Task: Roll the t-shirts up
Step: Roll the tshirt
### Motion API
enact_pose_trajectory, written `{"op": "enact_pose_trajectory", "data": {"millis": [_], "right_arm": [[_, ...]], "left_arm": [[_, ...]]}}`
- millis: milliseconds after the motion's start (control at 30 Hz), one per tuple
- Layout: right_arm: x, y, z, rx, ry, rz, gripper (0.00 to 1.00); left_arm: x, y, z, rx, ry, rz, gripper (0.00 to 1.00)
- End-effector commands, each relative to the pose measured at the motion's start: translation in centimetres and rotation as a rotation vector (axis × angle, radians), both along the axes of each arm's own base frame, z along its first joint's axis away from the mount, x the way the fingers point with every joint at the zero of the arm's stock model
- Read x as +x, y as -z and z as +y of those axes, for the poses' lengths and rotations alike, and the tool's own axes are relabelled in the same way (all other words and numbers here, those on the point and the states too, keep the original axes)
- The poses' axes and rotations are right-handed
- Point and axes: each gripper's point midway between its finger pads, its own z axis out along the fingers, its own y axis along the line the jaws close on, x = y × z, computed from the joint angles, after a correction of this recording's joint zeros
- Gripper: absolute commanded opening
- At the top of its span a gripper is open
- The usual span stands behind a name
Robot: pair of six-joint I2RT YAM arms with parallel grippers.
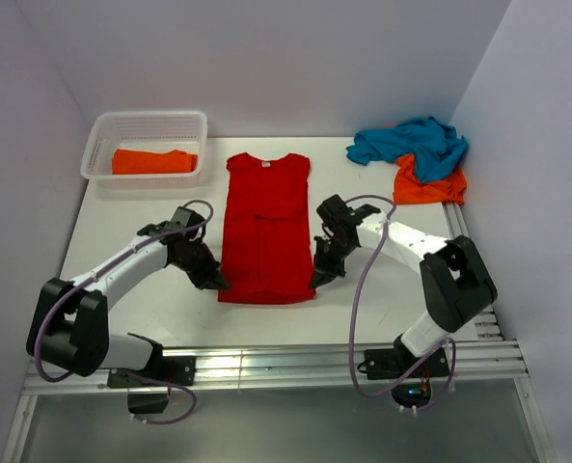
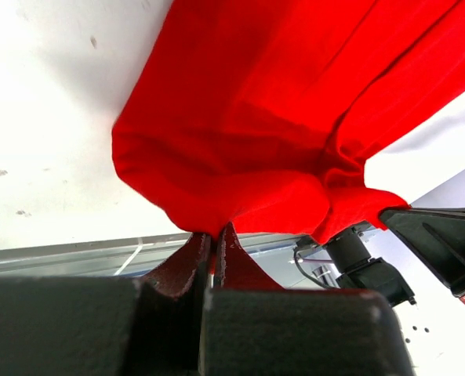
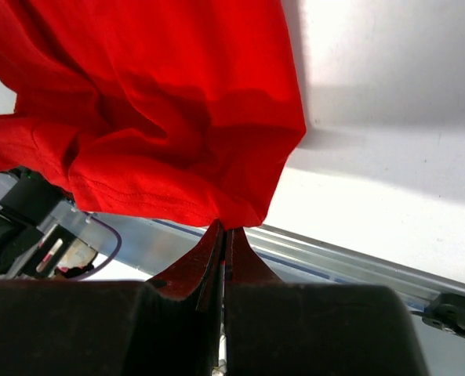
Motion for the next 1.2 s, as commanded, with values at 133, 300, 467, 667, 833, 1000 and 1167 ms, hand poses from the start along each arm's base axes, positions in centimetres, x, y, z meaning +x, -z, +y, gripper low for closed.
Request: {"op": "enact_pose_trajectory", "data": {"millis": [133, 300, 467, 667, 833, 1000, 1167], "right_arm": [[2.4, -0.5, 0.6, 0.006, -0.003, -0.011, 0.0], [3.3, 0.3, 0.8, -0.006, 0.004, -0.003, 0.0], [3.9, 1.2, 1.0, -0.012, 0.016, 0.004, 0.0], [4.9, 1.3, 1.0, -0.014, 0.029, -0.001, 0.0], [5.8, 0.3, 1.1, -0.013, 0.036, -0.025, 0.0], [6.3, 0.3, 1.2, -0.013, 0.046, -0.018, 0.0], [6.7, 0.7, 1.1, -0.025, 0.055, -0.016, 0.0]], "left_arm": [[1.9, -0.2, 0.5, -0.02, 0.025, -0.028, 0.0], [2.6, 0.5, 0.6, -0.023, 0.025, -0.019, 0.0], [3.4, 1.2, 0.4, -0.036, 0.019, -0.018, 0.0], [4.3, 1.2, 0.3, -0.031, 0.029, -0.026, 0.0], [5.0, 0.4, 0.2, -0.034, 0.034, -0.045, 0.01], [5.9, -0.2, 0.2, -0.049, 0.033, -0.056, 0.01], [6.4, 0.6, 0.6, -0.04, 0.035, -0.048, 0.01]]}}
